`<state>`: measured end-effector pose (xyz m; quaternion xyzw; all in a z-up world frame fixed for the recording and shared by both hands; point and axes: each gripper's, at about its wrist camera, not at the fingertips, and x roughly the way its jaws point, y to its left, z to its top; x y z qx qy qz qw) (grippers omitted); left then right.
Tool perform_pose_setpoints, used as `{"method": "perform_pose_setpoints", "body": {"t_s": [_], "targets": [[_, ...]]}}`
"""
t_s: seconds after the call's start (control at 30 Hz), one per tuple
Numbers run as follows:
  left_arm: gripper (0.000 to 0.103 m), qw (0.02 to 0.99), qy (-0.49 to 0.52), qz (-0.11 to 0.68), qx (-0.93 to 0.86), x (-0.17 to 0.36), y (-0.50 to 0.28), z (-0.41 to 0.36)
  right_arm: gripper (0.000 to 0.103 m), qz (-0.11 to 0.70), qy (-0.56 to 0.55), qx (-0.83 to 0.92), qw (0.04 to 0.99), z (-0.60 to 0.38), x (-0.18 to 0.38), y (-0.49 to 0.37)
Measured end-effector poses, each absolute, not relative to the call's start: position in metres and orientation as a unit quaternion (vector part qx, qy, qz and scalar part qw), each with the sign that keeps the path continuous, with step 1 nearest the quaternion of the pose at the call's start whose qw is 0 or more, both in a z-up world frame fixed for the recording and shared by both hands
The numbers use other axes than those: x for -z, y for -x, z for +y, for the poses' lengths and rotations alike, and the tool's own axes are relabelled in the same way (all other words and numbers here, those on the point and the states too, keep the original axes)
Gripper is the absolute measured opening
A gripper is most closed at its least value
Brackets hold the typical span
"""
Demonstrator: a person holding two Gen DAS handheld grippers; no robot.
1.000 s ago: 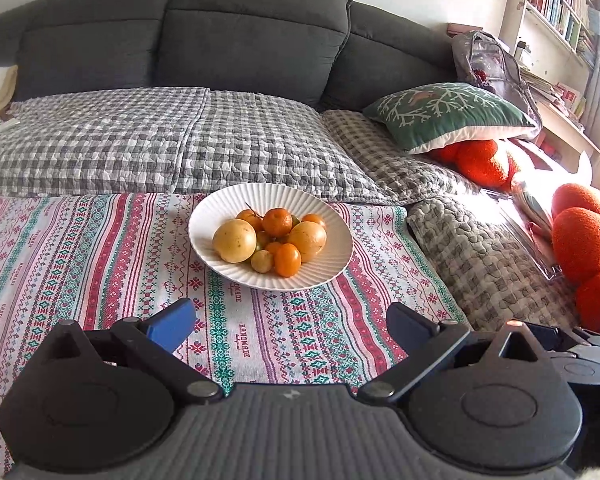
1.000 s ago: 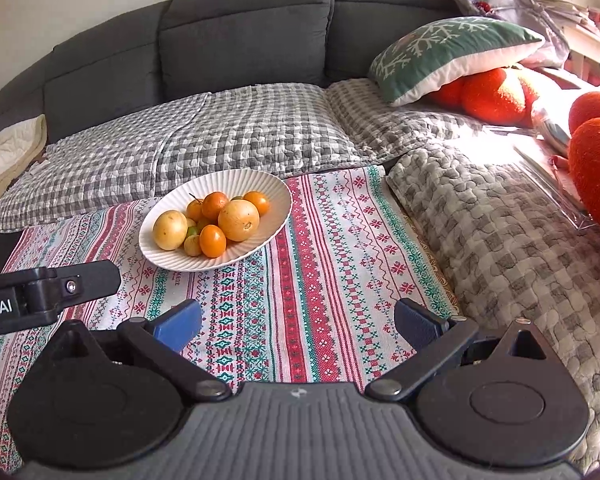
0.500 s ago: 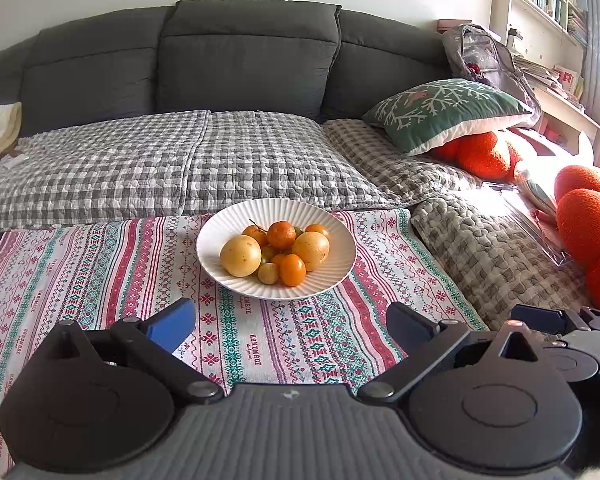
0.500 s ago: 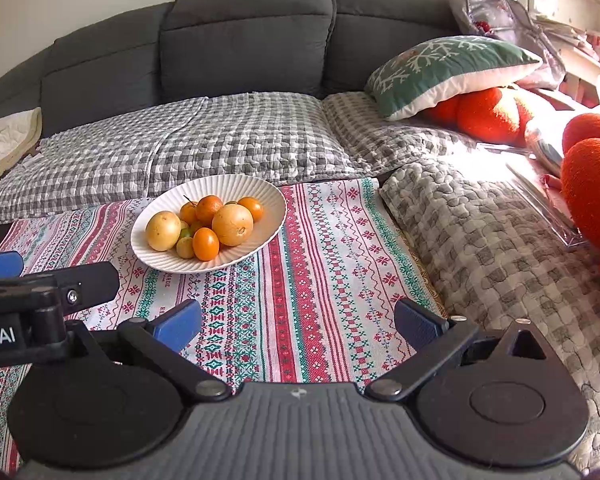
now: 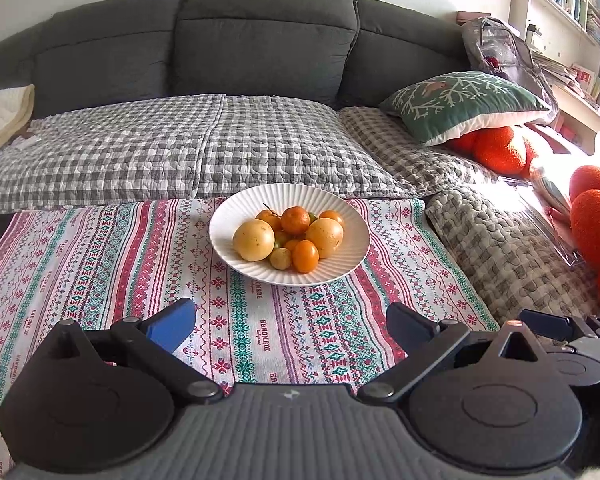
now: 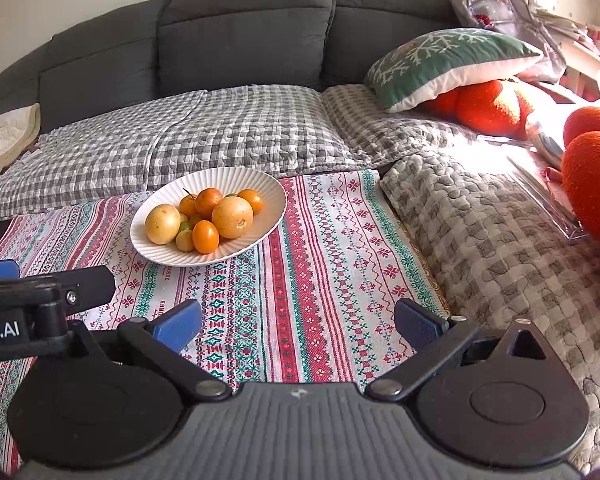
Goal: Organize fruits
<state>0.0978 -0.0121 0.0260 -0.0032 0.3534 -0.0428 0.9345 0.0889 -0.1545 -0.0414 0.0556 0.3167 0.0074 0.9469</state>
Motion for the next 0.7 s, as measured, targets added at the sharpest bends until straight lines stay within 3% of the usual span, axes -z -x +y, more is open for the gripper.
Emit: {"method": "perform_pose_setpoints", "body": {"t_s": [0.7], "targets": [[0.096,0.937,0.001,0.346,0.052,-0.0258,-0.0952,-0.0152,0.103,0.33,-0.065,-0.019,0.941,-0.155,0.0439,-0.0902]]}}
